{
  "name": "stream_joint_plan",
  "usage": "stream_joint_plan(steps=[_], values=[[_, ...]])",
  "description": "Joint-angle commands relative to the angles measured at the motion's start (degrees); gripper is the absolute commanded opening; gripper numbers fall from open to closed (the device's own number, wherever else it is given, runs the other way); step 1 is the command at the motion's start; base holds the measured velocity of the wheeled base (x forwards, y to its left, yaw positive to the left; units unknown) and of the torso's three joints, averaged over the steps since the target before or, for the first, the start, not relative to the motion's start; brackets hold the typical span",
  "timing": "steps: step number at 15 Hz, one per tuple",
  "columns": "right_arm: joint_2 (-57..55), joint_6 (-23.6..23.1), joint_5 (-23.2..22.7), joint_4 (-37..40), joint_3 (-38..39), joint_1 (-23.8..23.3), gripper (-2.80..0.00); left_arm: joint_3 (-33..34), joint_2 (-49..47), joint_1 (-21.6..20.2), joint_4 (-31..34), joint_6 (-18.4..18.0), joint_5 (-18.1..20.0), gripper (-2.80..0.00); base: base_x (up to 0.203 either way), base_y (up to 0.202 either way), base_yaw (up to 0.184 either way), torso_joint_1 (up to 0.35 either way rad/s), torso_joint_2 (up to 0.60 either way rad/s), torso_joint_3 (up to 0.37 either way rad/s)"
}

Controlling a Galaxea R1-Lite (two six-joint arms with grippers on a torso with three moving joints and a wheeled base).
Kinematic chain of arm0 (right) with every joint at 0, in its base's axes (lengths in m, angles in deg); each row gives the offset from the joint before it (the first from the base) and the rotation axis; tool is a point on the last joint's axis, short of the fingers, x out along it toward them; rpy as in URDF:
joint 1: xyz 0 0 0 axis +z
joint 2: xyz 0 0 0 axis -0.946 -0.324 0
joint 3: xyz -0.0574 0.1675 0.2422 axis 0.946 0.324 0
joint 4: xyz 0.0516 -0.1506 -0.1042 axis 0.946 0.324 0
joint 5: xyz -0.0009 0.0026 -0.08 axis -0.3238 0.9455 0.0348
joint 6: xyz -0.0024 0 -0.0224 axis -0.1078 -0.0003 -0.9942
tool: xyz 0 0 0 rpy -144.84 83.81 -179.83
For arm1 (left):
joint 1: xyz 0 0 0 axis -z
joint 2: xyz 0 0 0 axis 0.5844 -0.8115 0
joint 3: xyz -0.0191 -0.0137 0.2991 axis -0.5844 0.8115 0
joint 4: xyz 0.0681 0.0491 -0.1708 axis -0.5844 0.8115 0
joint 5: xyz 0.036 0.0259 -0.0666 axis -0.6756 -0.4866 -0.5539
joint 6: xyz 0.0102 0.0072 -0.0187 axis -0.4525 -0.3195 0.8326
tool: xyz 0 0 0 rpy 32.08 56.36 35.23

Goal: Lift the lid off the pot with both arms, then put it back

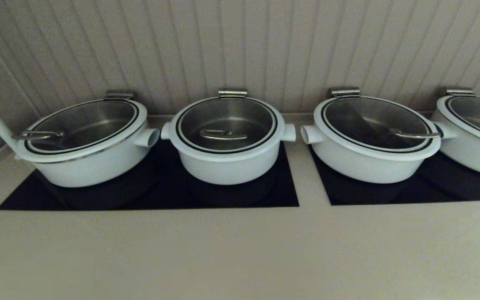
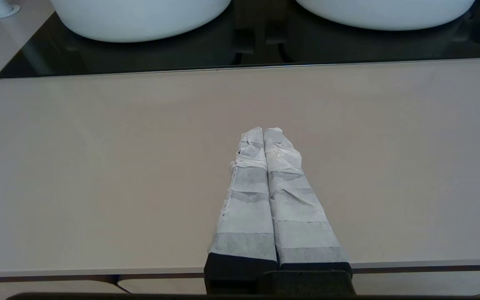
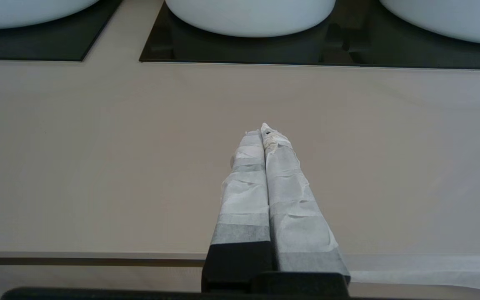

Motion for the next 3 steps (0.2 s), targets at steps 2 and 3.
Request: stream_joint_plan(steps=[2,3], values=[[0.02,-0.03,-0.01,0.01,-0.02,0.00,-2.80,0.01,0.07,-0.01,0.00,0.00,0.01,-2.80,0.000,0.000,0.000,0.000,0.00,0.000],[0.02,-0.03,-0.01,0.01,-0.02,0.00,-2.80,0.01,0.07,-0.01,0.00,0.00,0.01,-2.80,0.000,0.000,0.000,0.000,0.00,0.000]])
